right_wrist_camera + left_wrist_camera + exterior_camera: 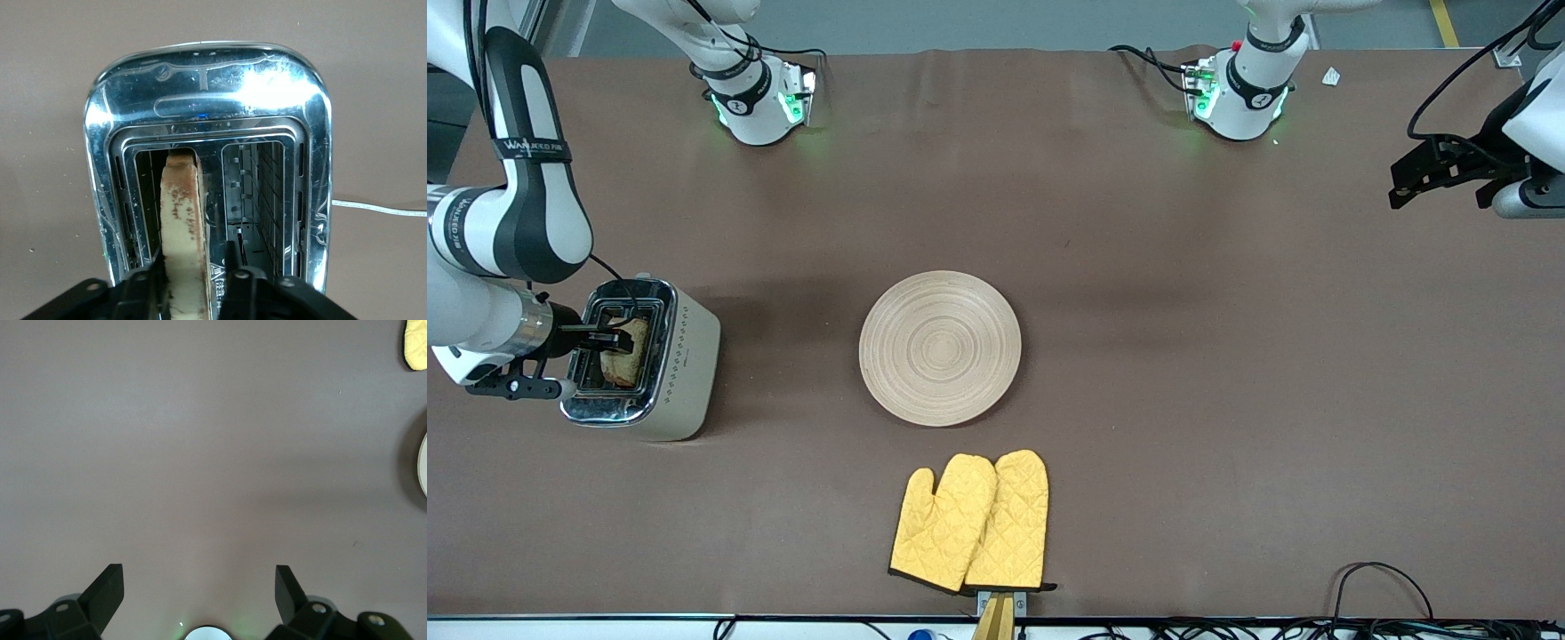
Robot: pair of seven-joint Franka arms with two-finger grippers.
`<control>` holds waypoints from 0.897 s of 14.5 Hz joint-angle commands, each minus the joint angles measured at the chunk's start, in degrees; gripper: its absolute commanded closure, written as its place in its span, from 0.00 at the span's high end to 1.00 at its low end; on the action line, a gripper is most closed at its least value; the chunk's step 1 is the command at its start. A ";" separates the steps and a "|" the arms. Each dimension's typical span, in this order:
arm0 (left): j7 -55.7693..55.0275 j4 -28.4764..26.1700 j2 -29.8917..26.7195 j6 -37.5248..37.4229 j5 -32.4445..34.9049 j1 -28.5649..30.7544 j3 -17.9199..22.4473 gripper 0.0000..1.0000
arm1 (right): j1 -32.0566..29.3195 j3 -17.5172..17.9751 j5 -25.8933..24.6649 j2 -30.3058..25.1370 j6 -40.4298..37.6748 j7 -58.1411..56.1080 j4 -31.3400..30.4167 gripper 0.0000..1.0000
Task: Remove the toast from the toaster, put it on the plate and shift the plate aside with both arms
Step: 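Lower the right gripper onto the bread slice in the toaster, then grasp the bread and lift it out of the toaster slot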
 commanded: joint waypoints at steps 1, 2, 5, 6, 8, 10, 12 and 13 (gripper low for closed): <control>0.96 1.09 0.48 -0.47 0.23 0.11 0.09 1.00 | -1.47 0.65 -0.34 -0.36 0.73 -0.12 -0.73 0.09; 0.96 1.09 0.48 -0.46 0.23 0.11 0.09 1.00 | -1.56 0.65 -0.34 -0.36 0.73 -0.12 -0.73 0.04; 0.96 1.09 0.48 -0.55 0.23 0.11 0.09 1.00 | -1.56 0.65 -0.34 -0.54 0.12 -0.12 0.05 0.01; 0.96 1.09 0.48 -0.47 0.23 0.11 0.09 1.00 | -1.48 0.65 -0.34 -0.80 -0.49 -0.38 1.19 0.01; 0.96 1.09 0.75 -0.46 0.23 0.11 0.09 1.00 | -1.21 1.00 0.18 -2.11 -5.31 -0.30 4.78 0.01; 0.96 1.09 0.75 -0.55 0.23 0.11 0.09 1.00 | -0.86 1.35 0.36 -3.35 -10.84 -0.21 9.70 0.01; 0.96 1.09 0.83 -0.55 0.23 0.11 0.09 1.00 | -0.77 2.84 1.32 -4.31 -16.55 0.23 14.71 0.01; 0.96 1.09 0.83 -0.47 0.23 0.11 0.09 1.00 | -0.69 3.54 3.33 -4.84 -19.80 0.67 17.78 0.01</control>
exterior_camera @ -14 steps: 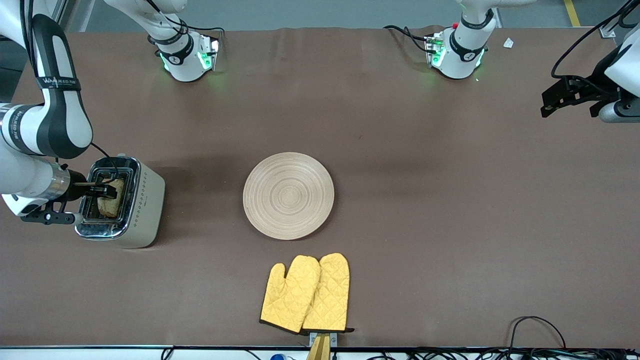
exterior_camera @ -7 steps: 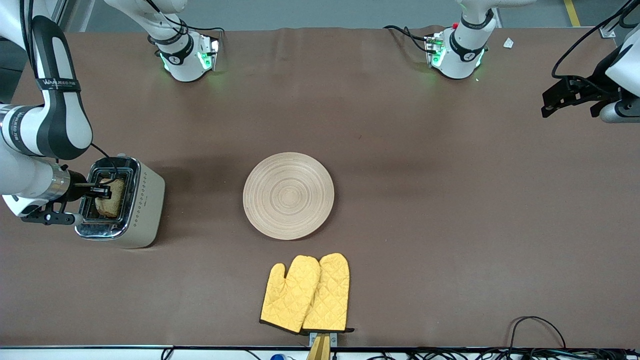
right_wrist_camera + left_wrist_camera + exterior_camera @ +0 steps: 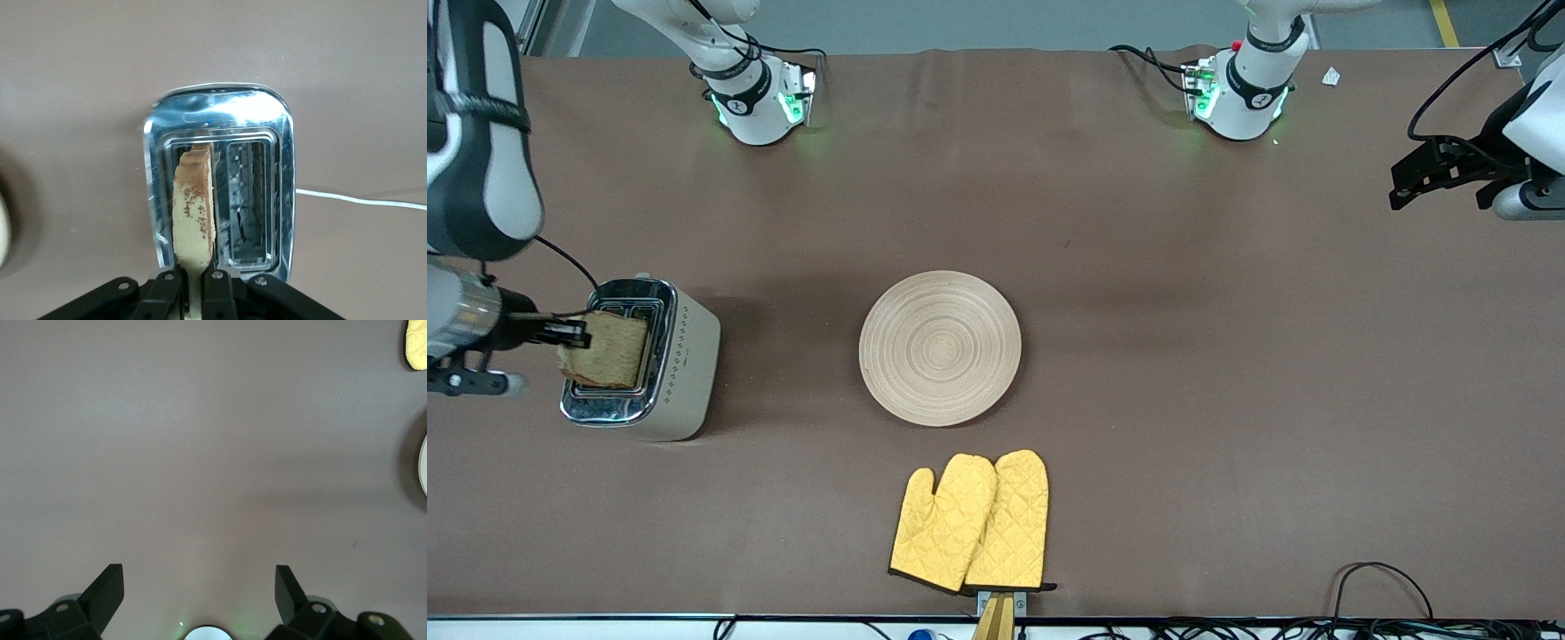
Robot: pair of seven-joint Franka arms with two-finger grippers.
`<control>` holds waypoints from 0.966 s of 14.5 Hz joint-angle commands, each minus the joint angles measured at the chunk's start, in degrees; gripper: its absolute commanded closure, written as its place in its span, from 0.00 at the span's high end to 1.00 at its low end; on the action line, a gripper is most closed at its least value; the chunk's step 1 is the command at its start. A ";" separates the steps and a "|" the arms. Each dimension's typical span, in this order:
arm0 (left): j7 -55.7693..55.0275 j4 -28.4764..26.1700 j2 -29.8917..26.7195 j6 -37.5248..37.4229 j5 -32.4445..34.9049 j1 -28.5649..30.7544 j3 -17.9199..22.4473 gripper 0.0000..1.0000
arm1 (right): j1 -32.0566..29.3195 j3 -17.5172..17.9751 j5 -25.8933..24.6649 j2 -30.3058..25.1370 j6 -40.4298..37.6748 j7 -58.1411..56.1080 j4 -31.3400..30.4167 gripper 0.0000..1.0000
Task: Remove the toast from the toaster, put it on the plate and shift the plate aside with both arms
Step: 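Grasp the bread and lift it out of the toaster slot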
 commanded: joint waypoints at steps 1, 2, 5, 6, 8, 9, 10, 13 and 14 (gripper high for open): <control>0.96 1.09 0.65 -0.46 0.23 0.06 0.07 1.00 | 0.17 2.18 3.36 -1.76 -7.90 1.36 6.56 0.01; 0.96 1.09 0.65 -0.46 0.23 0.06 0.07 1.00 | 1.49 2.18 4.06 -2.28 -9.06 2.33 7.97 0.01; 0.96 1.09 0.65 -0.46 0.23 0.06 0.07 1.00 | 2.82 2.01 10.81 -4.92 -9.16 4.79 8.34 0.01; 0.96 1.09 0.65 -0.55 0.23 0.15 0.07 1.00 | 3.08 2.09 13.45 -4.92 -9.07 6.19 8.16 0.01; 0.96 1.09 0.65 -0.46 0.23 0.15 0.07 1.00 | 5.53 1.92 18.38 -4.66 -8.11 10.23 7.55 0.01; 0.96 1.09 0.65 -0.46 0.23 0.15 0.07 1.00 | 7.54 1.92 18.83 -4.57 -6.54 12.25 6.94 0.00; 0.96 1.09 0.65 -0.46 0.23 0.15 0.07 1.00 | 9.83 1.92 18.92 -4.57 -4.52 13.83 5.80 0.00; 0.96 1.09 0.65 -0.46 0.23 0.24 0.07 1.00 | 15.63 1.92 19.27 -2.56 -0.90 19.28 4.21 0.00; 0.96 1.09 0.65 -0.55 0.23 0.24 0.07 1.00 | 17.74 1.92 19.97 -0.90 0.32 19.65 4.21 0.00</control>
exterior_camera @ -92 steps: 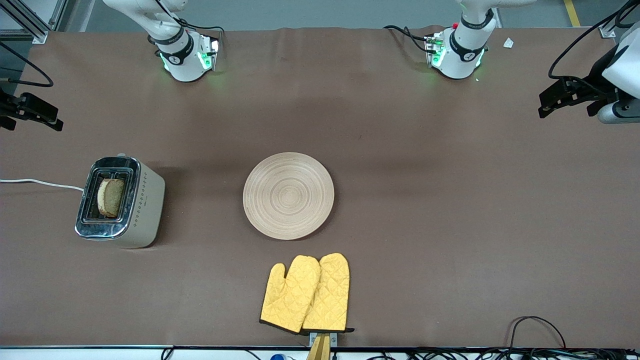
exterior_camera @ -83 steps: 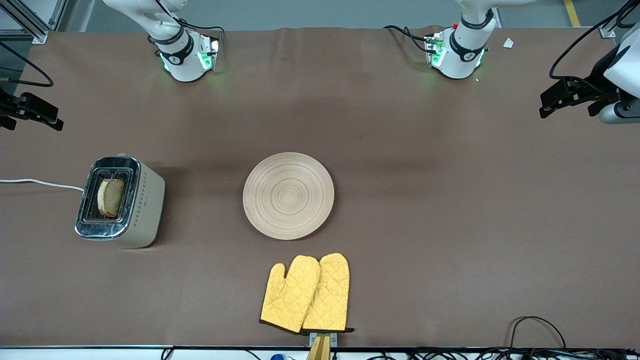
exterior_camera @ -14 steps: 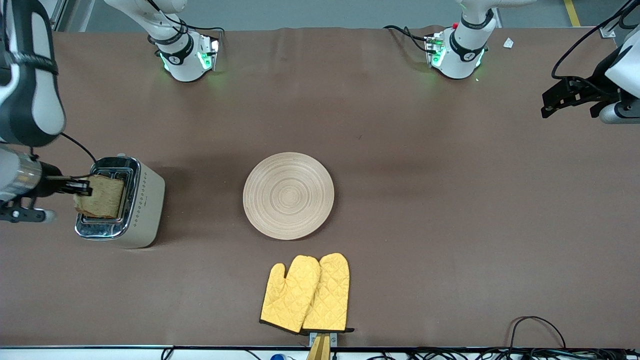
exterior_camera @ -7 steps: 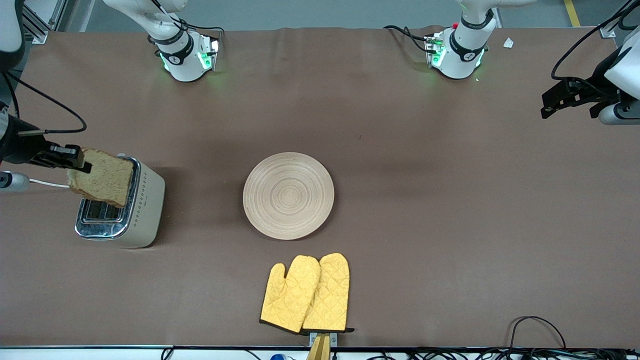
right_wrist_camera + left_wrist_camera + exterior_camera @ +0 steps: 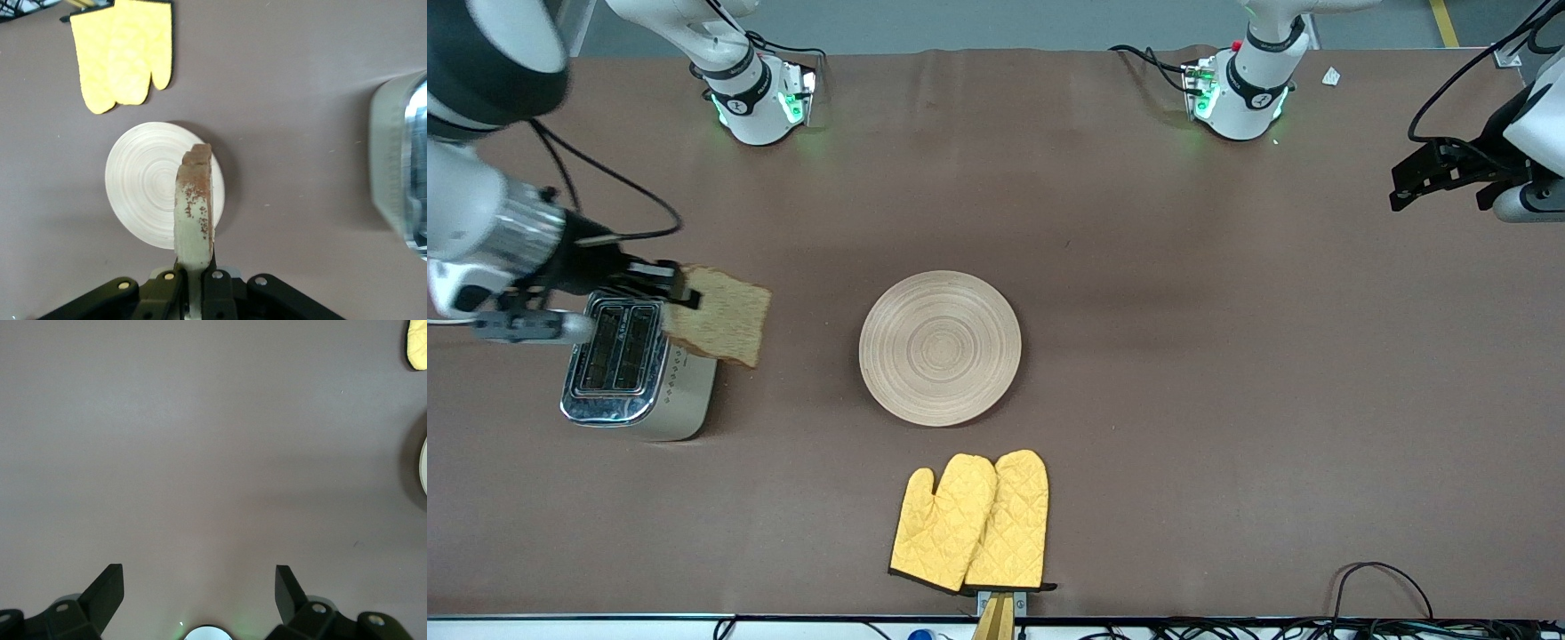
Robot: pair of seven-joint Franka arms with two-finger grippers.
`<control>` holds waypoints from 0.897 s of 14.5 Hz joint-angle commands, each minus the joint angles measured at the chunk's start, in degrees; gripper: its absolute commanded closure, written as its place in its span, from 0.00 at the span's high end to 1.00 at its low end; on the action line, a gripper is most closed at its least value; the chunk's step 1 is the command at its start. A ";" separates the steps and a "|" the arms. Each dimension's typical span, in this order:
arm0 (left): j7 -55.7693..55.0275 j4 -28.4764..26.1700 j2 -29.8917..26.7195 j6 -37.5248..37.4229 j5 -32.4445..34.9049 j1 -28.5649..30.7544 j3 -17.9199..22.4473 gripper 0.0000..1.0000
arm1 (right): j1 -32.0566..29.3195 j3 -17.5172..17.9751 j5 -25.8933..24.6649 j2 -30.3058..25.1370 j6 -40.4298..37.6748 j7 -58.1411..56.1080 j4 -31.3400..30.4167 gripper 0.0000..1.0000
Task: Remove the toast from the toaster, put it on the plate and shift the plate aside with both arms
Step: 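Grasp the bread and lift it out of the toaster slot, then carry the bread over the wooden plate and lower it down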
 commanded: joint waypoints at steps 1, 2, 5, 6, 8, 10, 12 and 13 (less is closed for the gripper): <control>0.96 1.08 0.54 -0.47 0.23 0.09 0.06 1.00 | 5.41 -0.53 2.50 3.40 3.78 2.35 -1.16 0.00; 0.96 1.08 0.54 -0.47 0.23 0.09 0.06 1.00 | 7.43 -0.53 2.60 5.24 5.88 3.66 -1.43 0.00; 1.40 1.08 0.54 -0.47 0.14 0.18 0.06 1.00 | 14.02 -0.53 4.08 8.42 19.21 8.41 -7.11 0.00; 1.40 1.08 0.63 -0.47 0.14 0.18 0.06 1.00 | 15.26 -0.44 7.31 8.42 24.48 8.42 -10.71 0.00; 1.40 1.08 0.63 -0.47 0.14 0.09 0.06 1.00 | 19.03 -0.53 14.52 8.51 34.86 8.33 -16.61 0.00; 1.40 1.08 0.54 -0.47 0.23 0.18 0.14 1.00 | 20.37 -0.44 15.60 9.56 39.99 8.33 -19.44 0.00; 1.40 1.08 0.54 -0.47 0.05 0.26 0.14 1.00 | 19.93 -0.53 15.61 10.09 40.44 7.02 -21.11 0.00; 1.40 1.08 0.54 -0.55 -0.04 0.26 0.14 1.00 | 19.76 -0.53 15.61 10.18 40.62 5.45 -21.99 0.00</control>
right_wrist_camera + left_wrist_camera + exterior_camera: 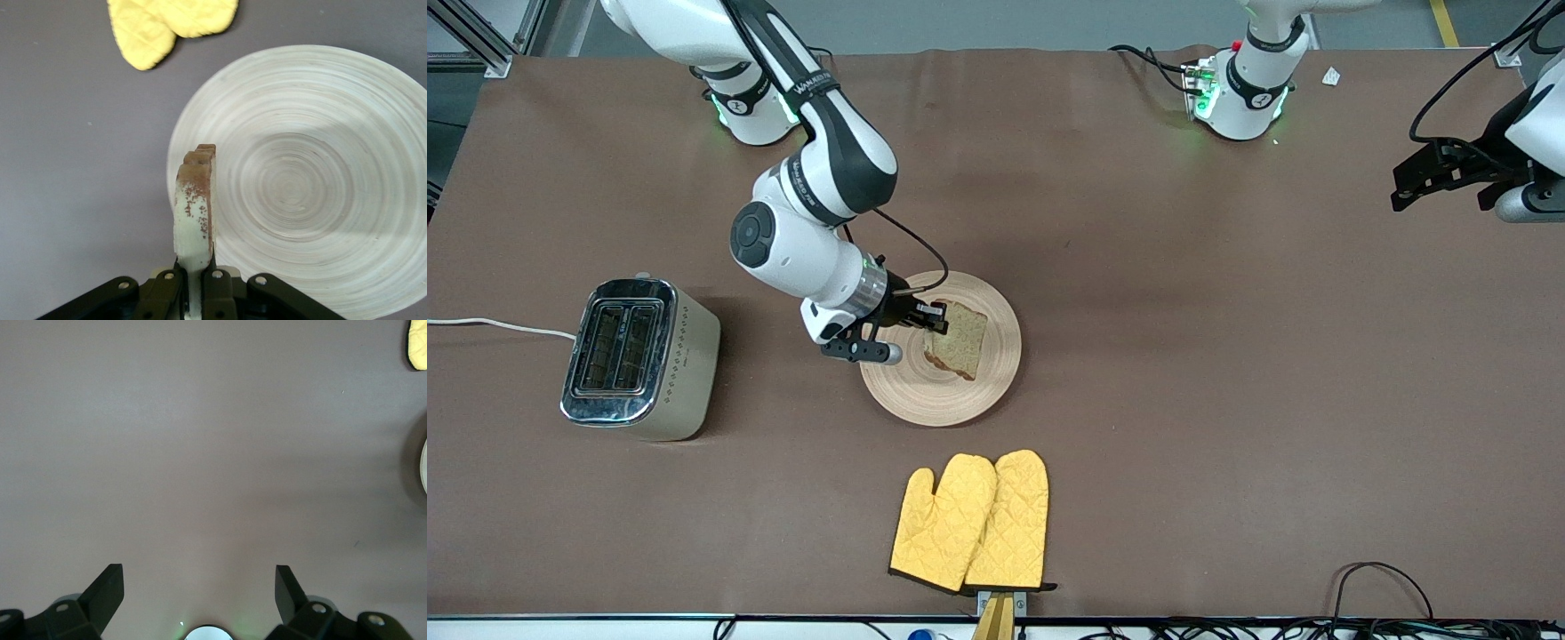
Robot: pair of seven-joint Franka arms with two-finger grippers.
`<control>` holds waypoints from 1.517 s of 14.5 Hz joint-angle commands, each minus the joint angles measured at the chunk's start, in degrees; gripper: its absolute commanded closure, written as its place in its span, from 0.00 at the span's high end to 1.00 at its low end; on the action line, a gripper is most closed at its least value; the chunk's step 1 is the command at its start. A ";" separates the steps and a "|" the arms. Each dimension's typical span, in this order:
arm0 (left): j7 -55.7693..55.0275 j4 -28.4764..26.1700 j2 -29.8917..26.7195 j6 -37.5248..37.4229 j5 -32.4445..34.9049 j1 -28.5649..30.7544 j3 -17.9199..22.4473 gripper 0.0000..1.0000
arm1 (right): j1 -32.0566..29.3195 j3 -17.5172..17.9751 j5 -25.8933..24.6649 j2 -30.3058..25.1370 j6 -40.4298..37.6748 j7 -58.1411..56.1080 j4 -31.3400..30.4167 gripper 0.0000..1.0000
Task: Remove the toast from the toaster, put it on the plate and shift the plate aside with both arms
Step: 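Carry the bread over the wooden plate and lower it down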
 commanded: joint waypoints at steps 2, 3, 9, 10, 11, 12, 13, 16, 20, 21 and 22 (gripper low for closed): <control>1.25 1.08 0.52 -0.55 -0.39 0.08 0.23 1.00 | -2.15 -0.42 1.66 -0.67 4.59 -6.14 -6.10 0.00; 1.16 1.08 0.52 -0.55 -0.30 0.08 0.23 1.00 | -2.59 -0.33 1.84 0.03 6.62 -7.98 -7.42 0.00; 1.16 1.08 0.61 -0.47 -0.30 0.17 0.23 1.00 | -3.64 -0.42 7.20 2.76 9.18 -16.95 -9.19 0.00; 1.16 1.08 0.61 -0.47 -0.30 0.17 0.23 1.00 | -4.43 -0.42 7.20 2.85 9.10 -18.45 -9.71 0.00; 1.16 1.08 0.78 -0.55 -0.30 0.09 0.23 1.00 | -4.79 -0.51 7.20 2.85 9.10 -20.72 -10.33 0.00; 1.16 1.08 0.78 -0.47 -0.30 0.09 0.14 1.00 | -5.84 -0.51 7.20 3.02 9.10 -23.01 -10.94 0.01; 1.16 1.08 0.78 -0.47 -0.30 0.08 0.14 1.00 | -6.72 -0.51 7.20 3.29 9.10 -24.51 -11.12 0.01; 1.25 1.08 0.87 -0.47 -0.30 0.08 0.14 1.00 | -6.99 -0.51 7.20 3.20 9.10 -25.05 -12.00 0.02; 1.16 1.08 0.87 -0.47 -0.30 0.08 0.14 1.00 | -7.34 -0.68 7.11 3.64 8.92 -25.23 -11.92 0.62; 1.16 1.08 0.87 -0.47 -0.30 0.08 0.14 1.00 | -7.43 -0.68 7.11 3.64 8.75 -25.14 -11.83 0.78; 1.16 1.08 0.87 -0.47 -0.30 0.08 0.14 1.00 | -7.34 -0.68 7.11 3.64 8.74 -25.14 -11.83 1.00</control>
